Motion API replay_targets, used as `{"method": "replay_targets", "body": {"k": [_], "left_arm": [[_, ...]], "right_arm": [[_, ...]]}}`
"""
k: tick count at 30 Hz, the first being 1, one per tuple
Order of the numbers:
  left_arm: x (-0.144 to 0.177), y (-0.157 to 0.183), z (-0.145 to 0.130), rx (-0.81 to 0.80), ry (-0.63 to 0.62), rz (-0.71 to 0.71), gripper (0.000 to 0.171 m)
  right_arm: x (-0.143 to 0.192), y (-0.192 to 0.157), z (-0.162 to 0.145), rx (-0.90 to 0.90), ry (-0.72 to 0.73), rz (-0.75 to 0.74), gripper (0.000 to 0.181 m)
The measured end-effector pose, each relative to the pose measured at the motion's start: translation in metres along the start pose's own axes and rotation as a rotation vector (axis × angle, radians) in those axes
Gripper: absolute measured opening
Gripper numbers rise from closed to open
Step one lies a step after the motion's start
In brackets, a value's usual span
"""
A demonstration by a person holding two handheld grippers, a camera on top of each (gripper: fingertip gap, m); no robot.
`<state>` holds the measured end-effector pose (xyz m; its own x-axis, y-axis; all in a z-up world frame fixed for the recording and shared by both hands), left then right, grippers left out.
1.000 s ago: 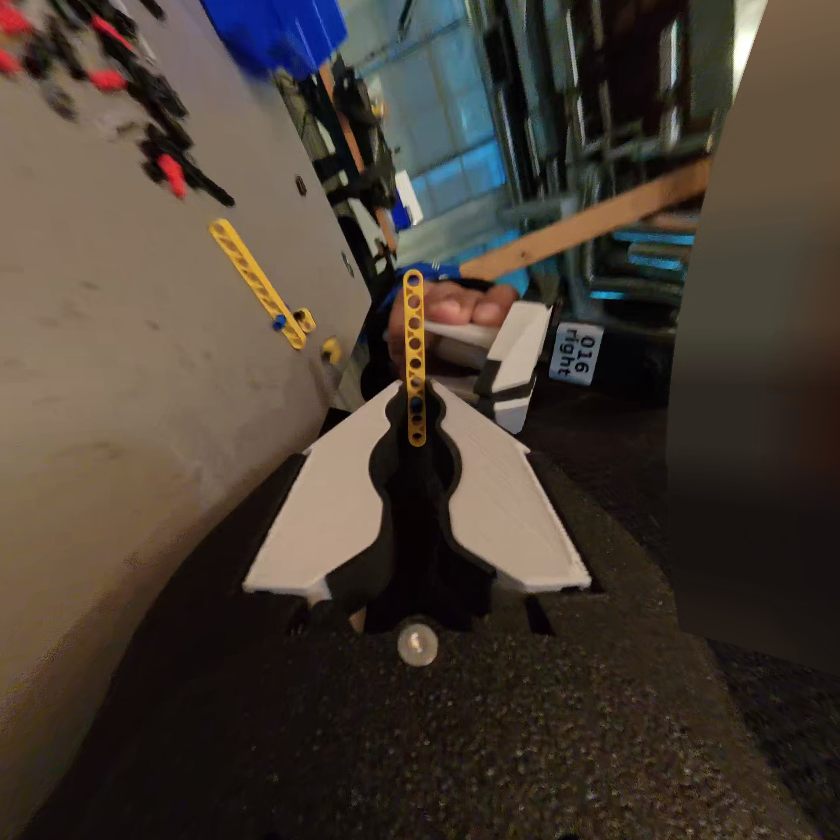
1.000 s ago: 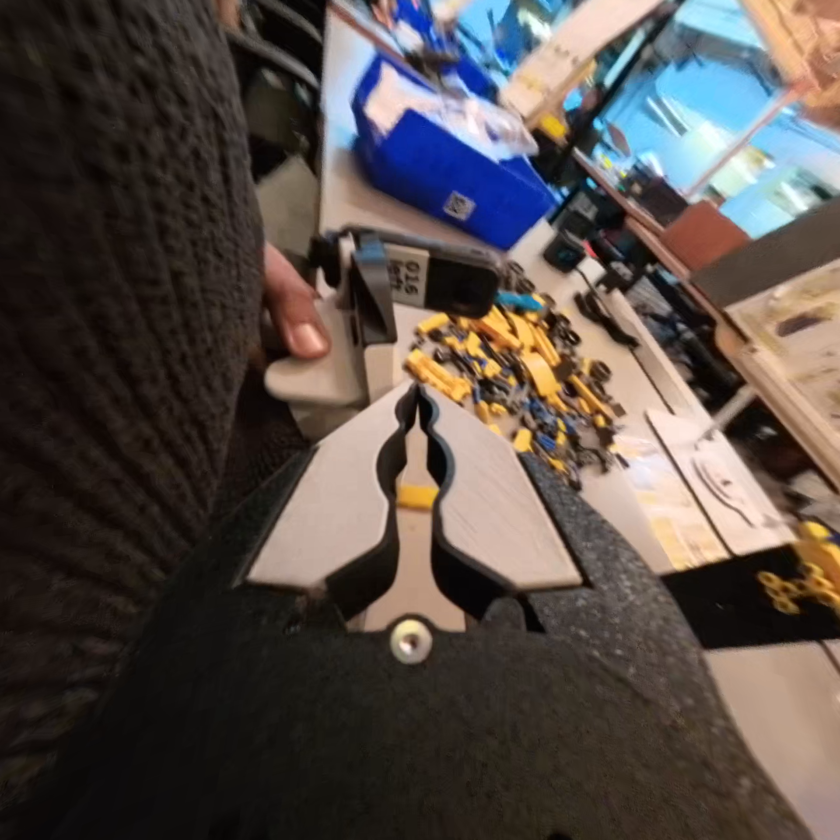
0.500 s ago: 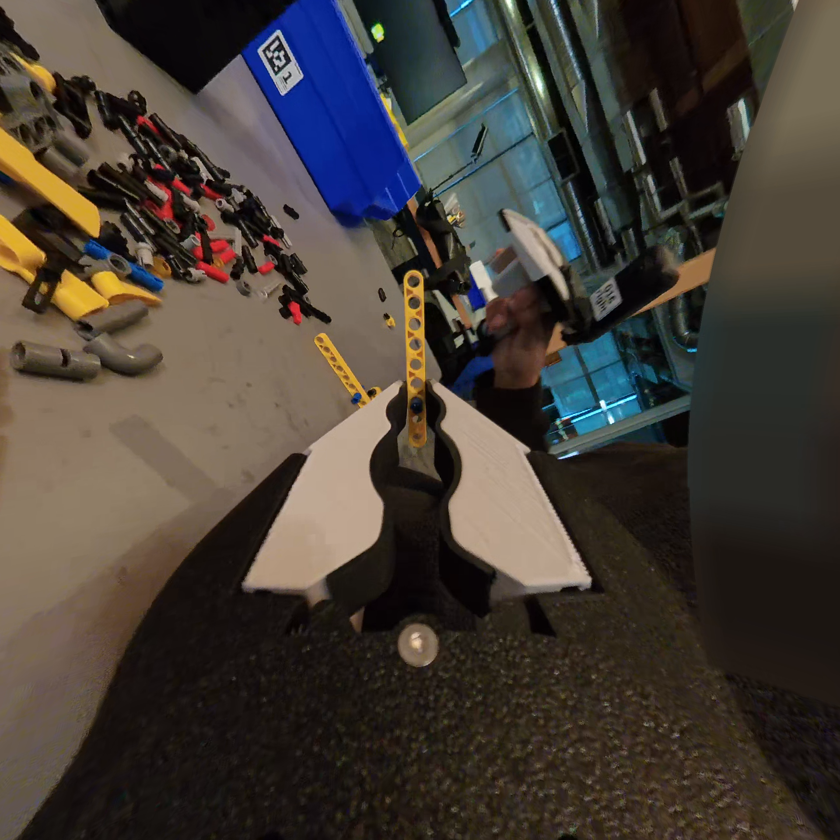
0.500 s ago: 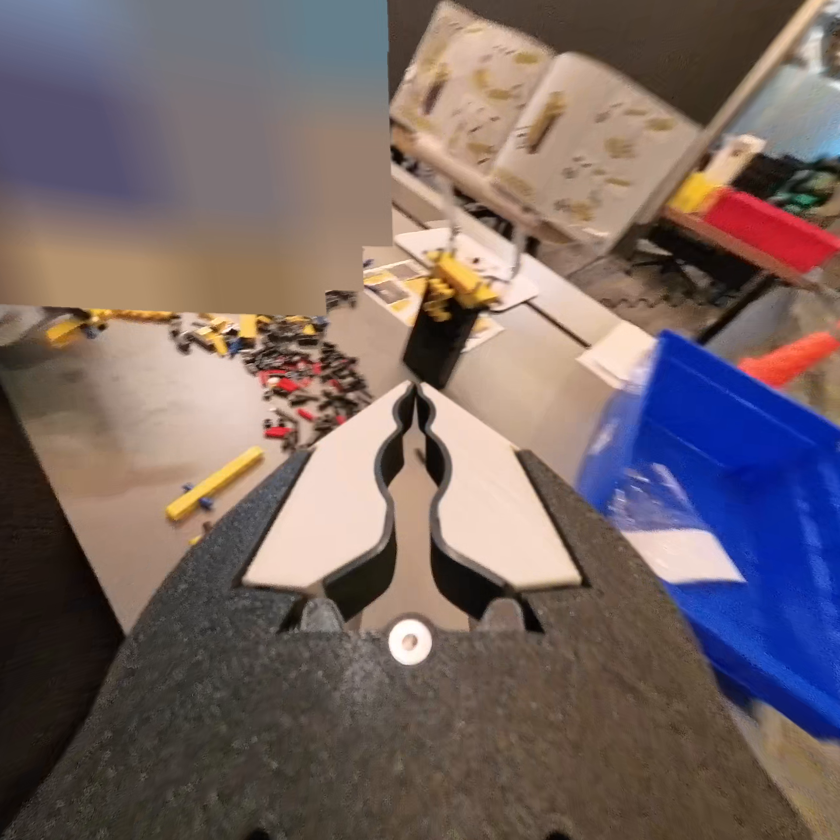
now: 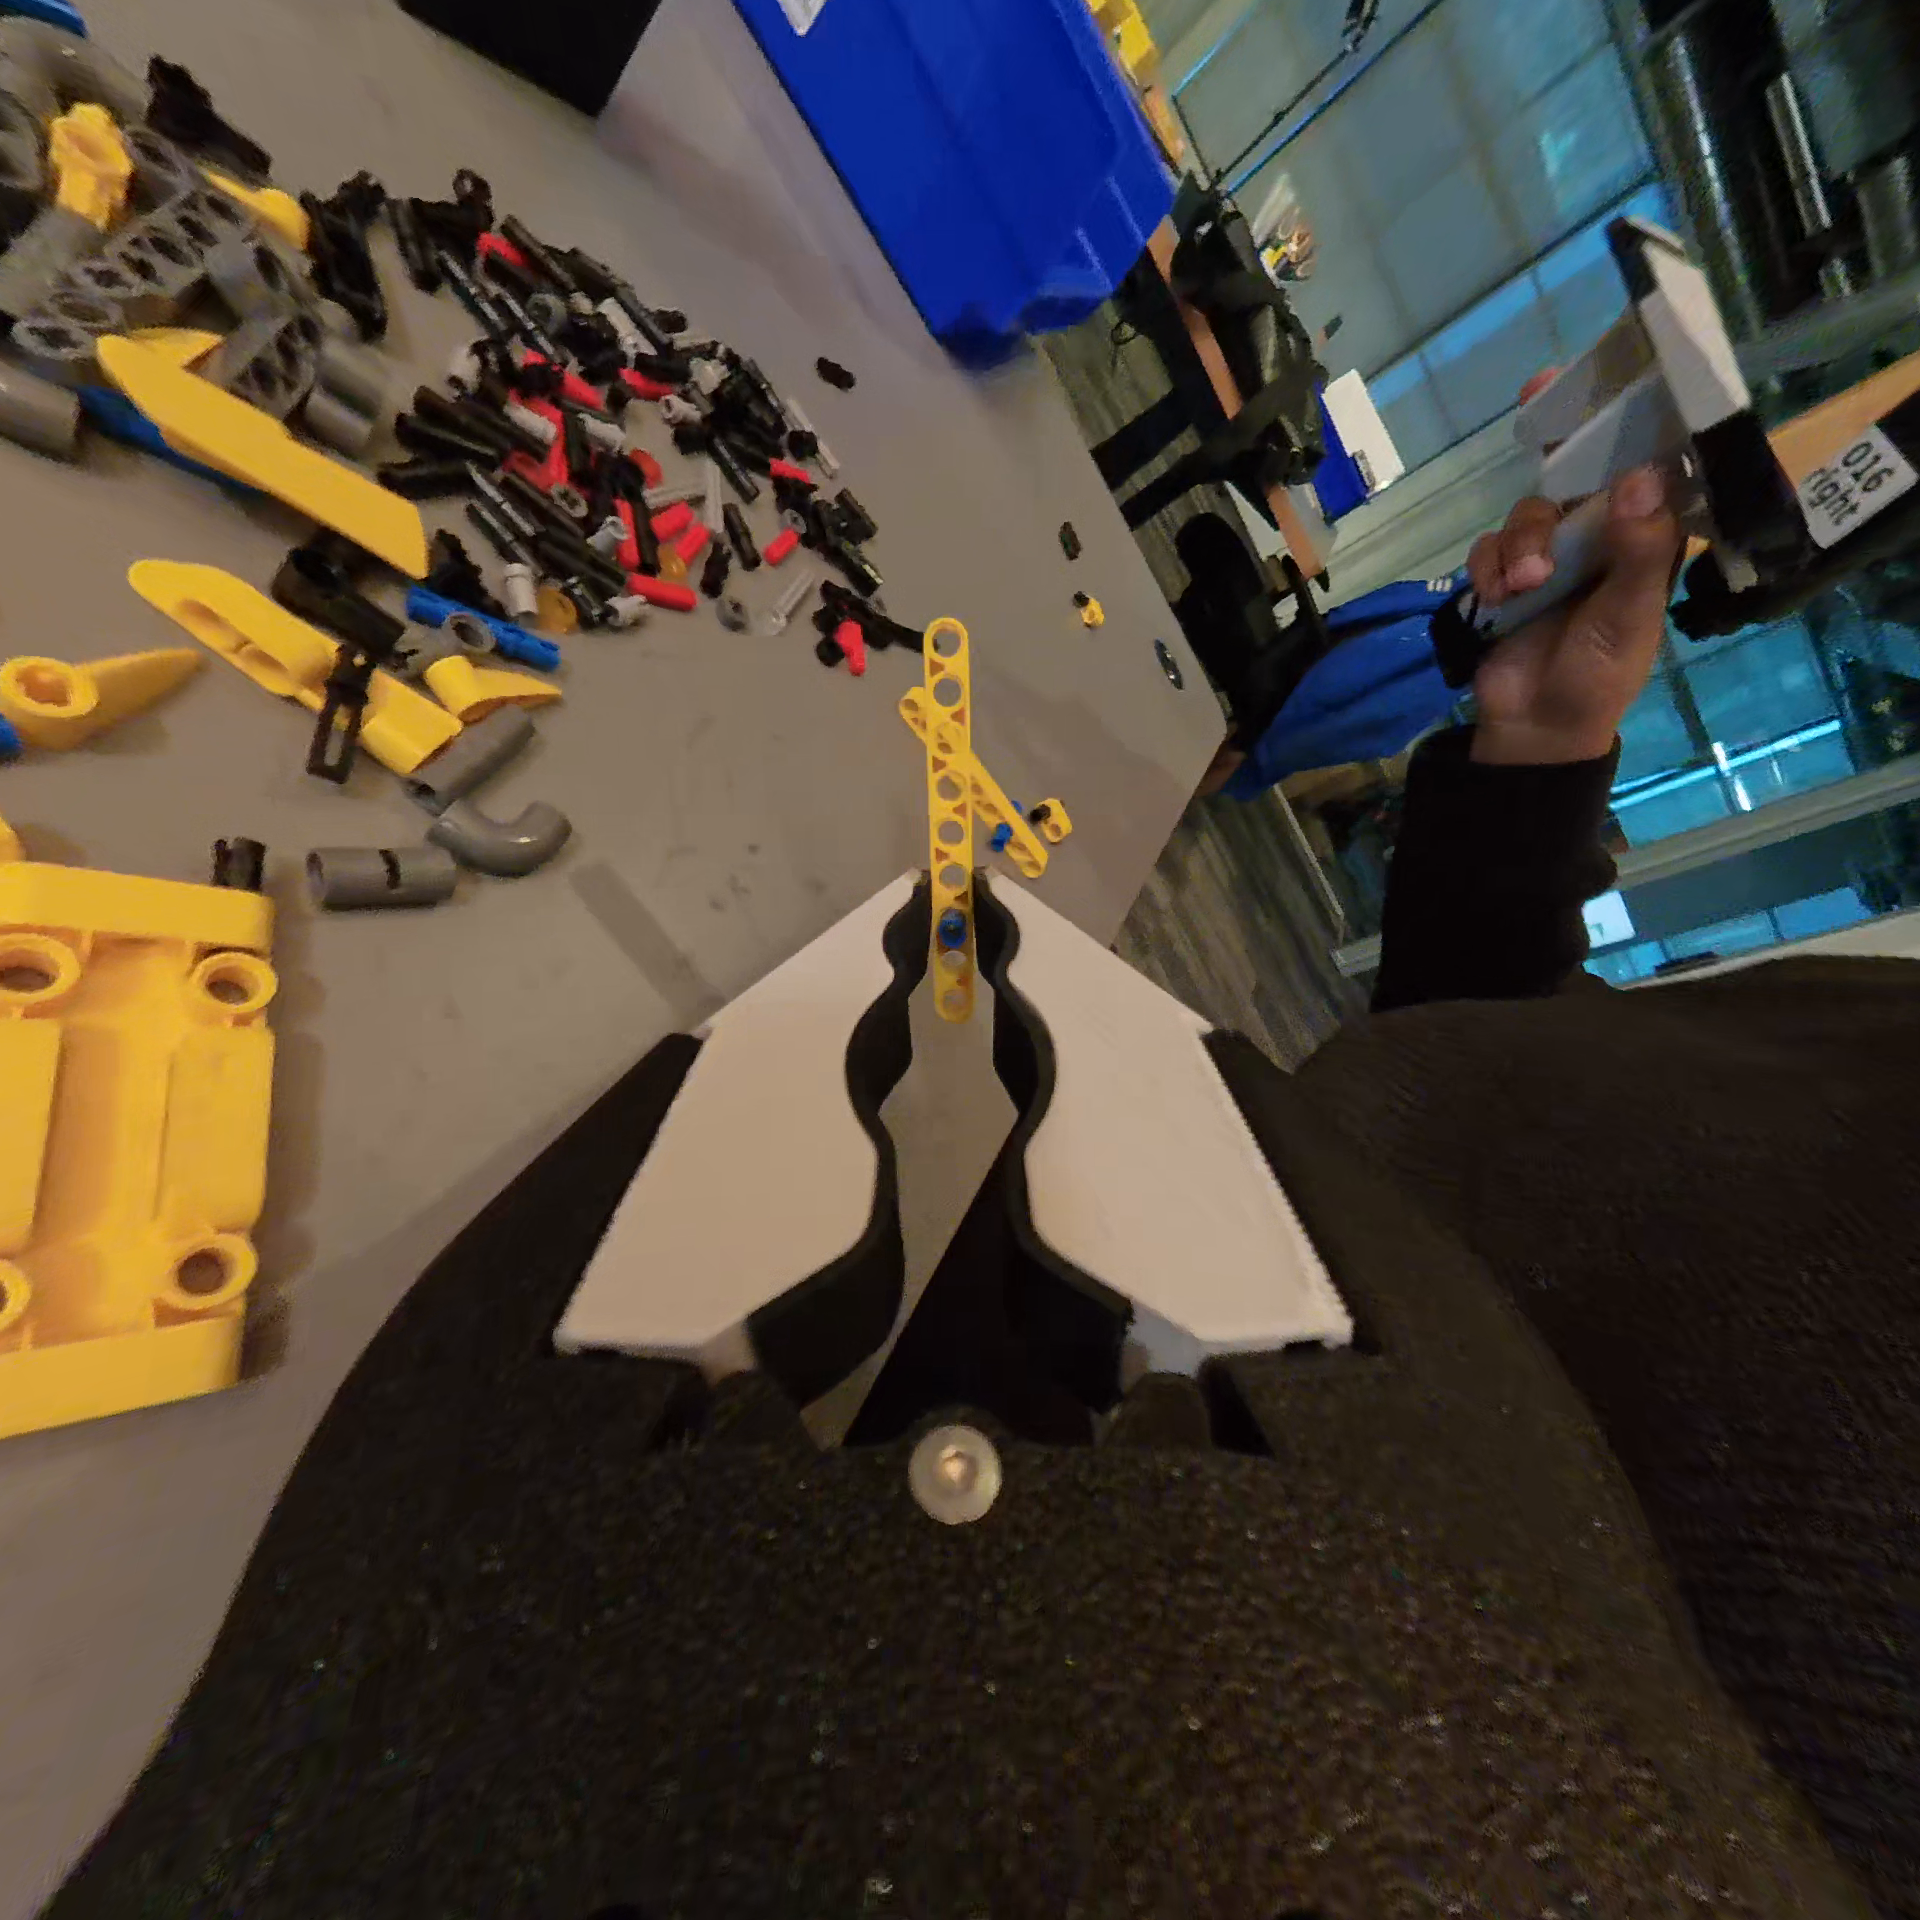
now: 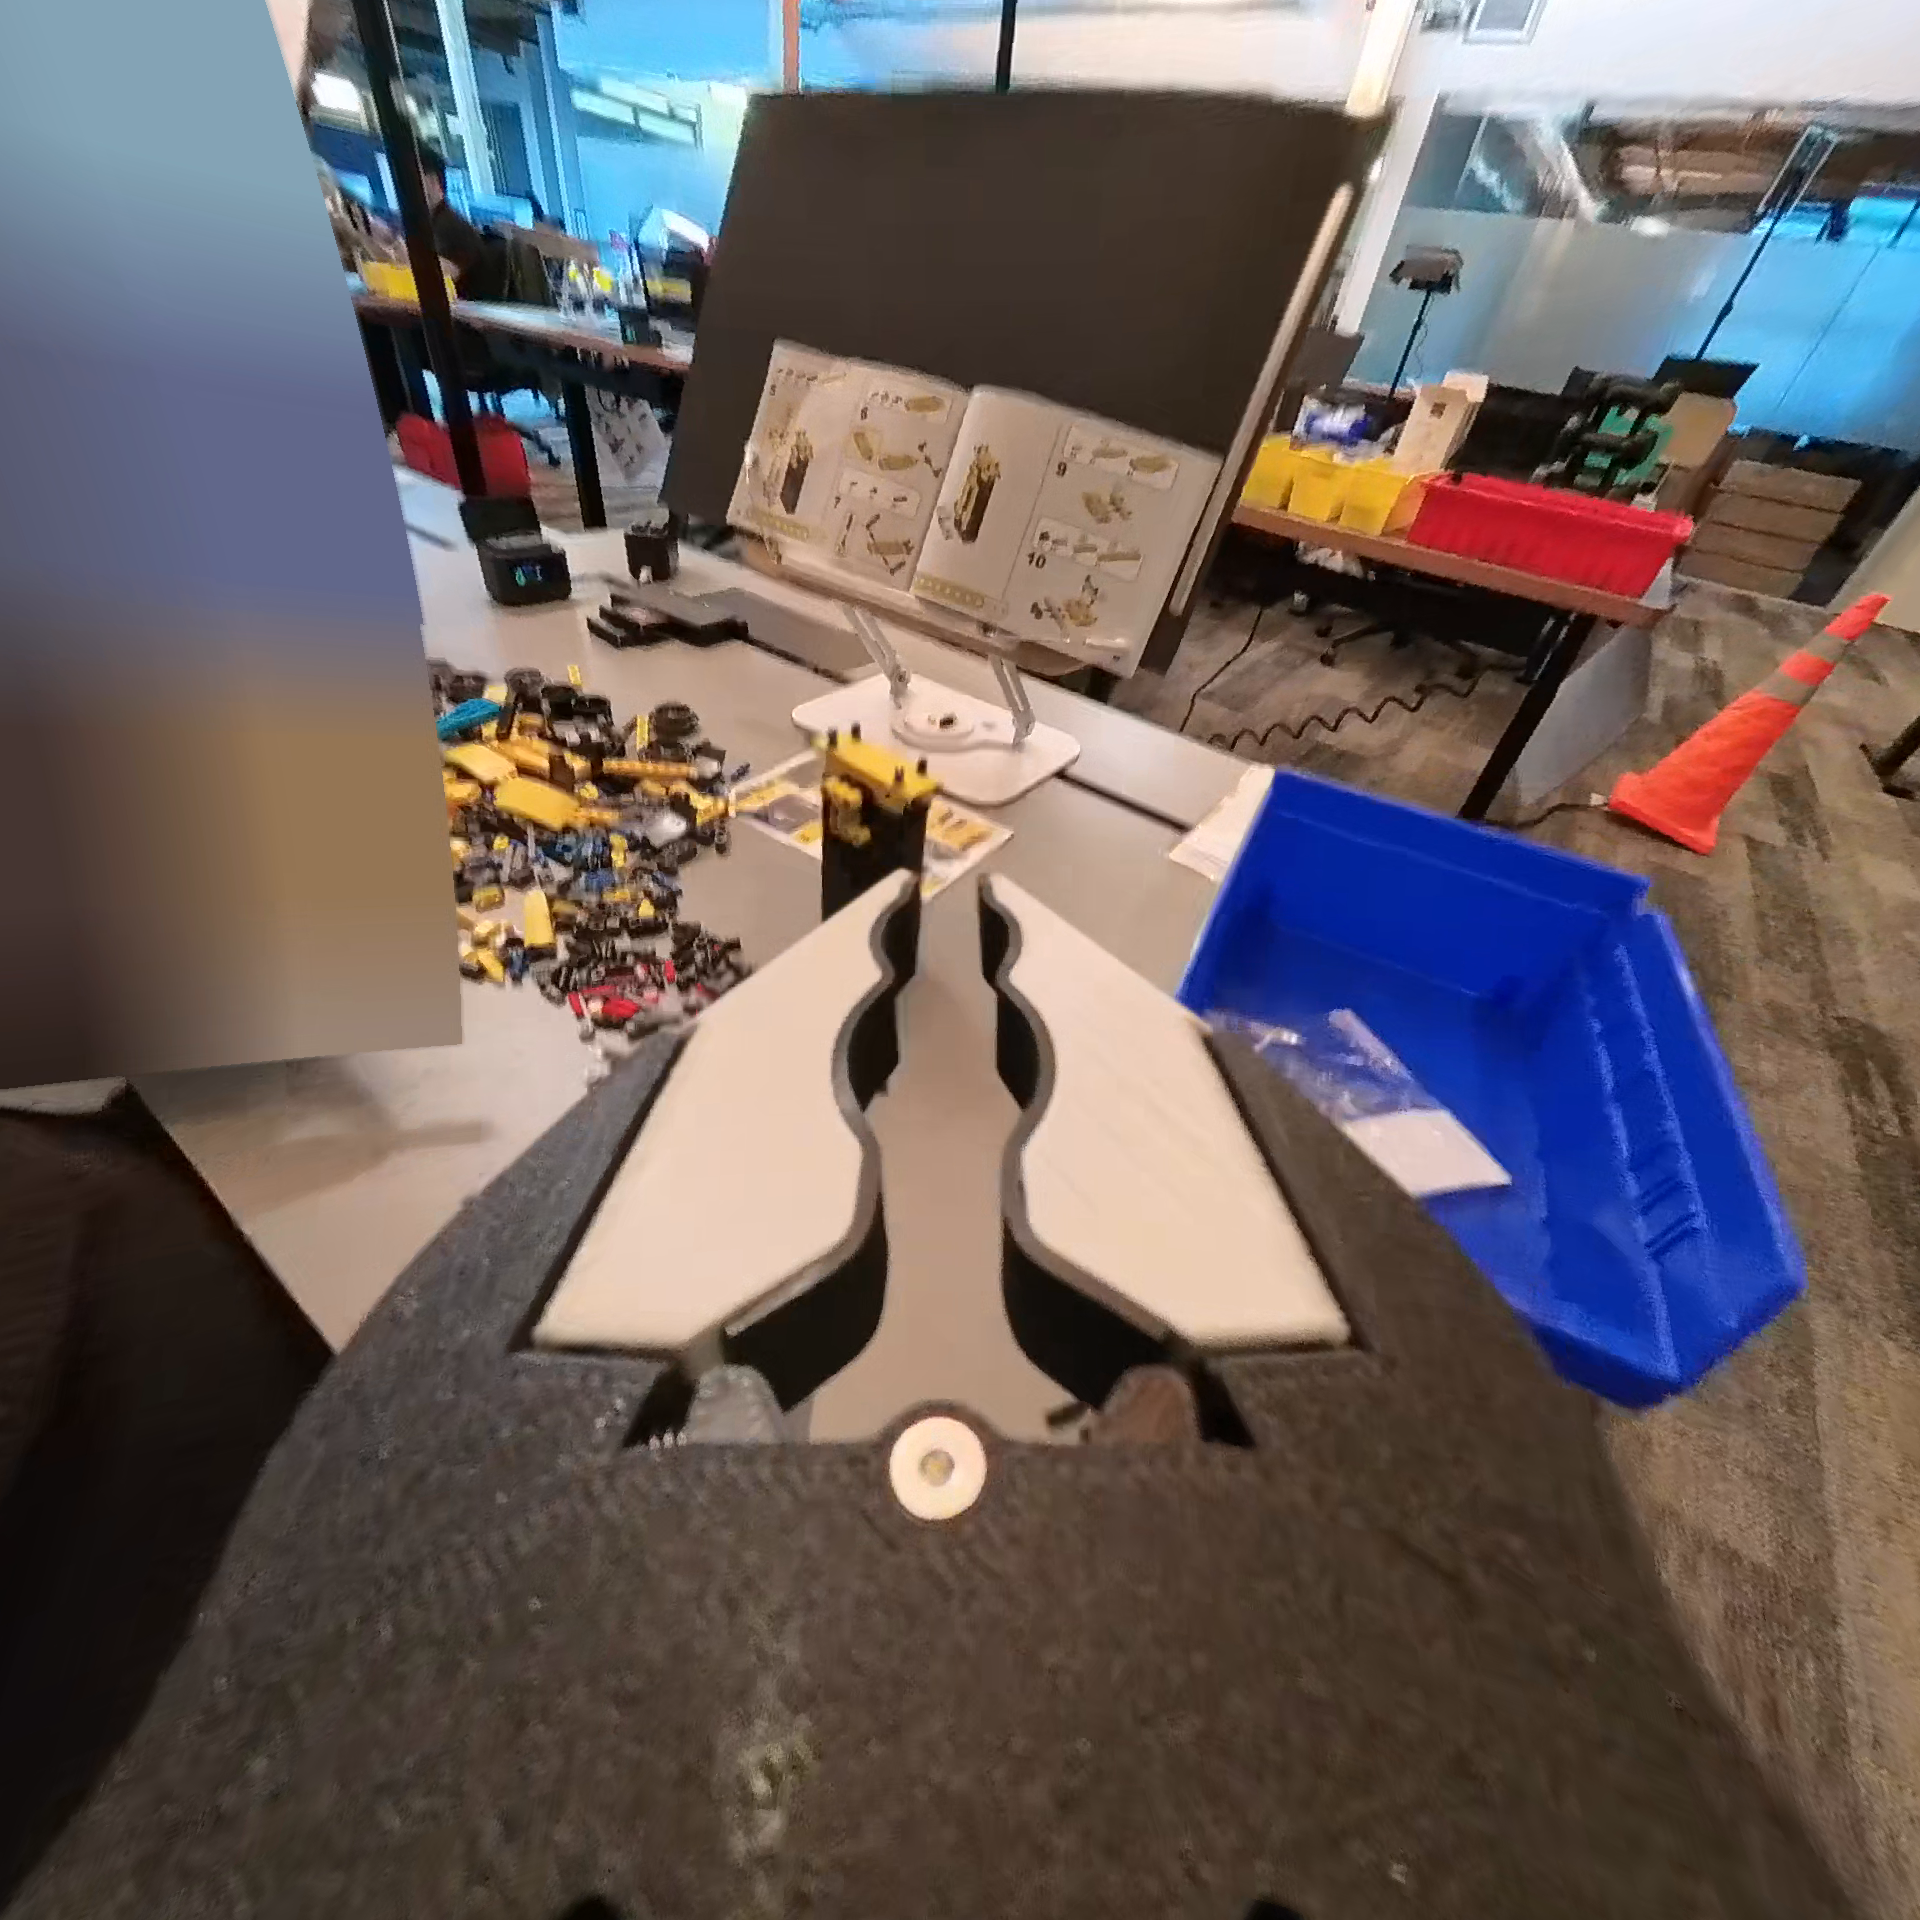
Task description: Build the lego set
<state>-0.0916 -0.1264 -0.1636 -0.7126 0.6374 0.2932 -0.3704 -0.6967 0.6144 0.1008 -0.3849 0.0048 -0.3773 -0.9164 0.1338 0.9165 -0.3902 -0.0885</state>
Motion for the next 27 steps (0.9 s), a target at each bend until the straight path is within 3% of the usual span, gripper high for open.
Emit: {"method": "replay_targets", "body": {"k": [4,10,17,23,27], "left_arm": [[-0.004,-0.008,-0.01,0.013,-0.053,0.04,0.008],[-0.004,-0.008,-0.018,-0.068,-0.128,0.127,0.019],[0.034,0.006,0.006,-0.387,0.097,0.298,0.03],[0.051,0.031,-0.018,-0.523,0.233,0.282,0.031],[0.051,0.032,-0.027,-0.558,0.214,0.314,0.031]], "right_arm": [[0.003,-0.005,-0.043,-0.02,-0.119,-0.029,0.018],[0.007,-0.064,-0.093,-0.242,-0.09,0.177,0.022],[-0.033,-0.149,-0.141,-0.224,-0.113,0.299,0.042],[-0.085,-0.203,-0.168,-0.123,-0.171,0.336,0.039],[-0.105,-0.223,-0.167,-0.078,-0.179,0.354,0.035]]}}
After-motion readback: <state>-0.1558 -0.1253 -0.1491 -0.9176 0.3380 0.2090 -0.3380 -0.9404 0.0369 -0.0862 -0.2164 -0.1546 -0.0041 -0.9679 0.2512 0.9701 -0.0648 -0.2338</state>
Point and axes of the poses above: each gripper's, where its closed fingertips meet, x back along the fingers, z out of its top, y = z × x across the jaws, the point moved 4 cm from there along x, back along the fingers, and after that the axes turned 12 degrees about -x, right-handed, at the moved point
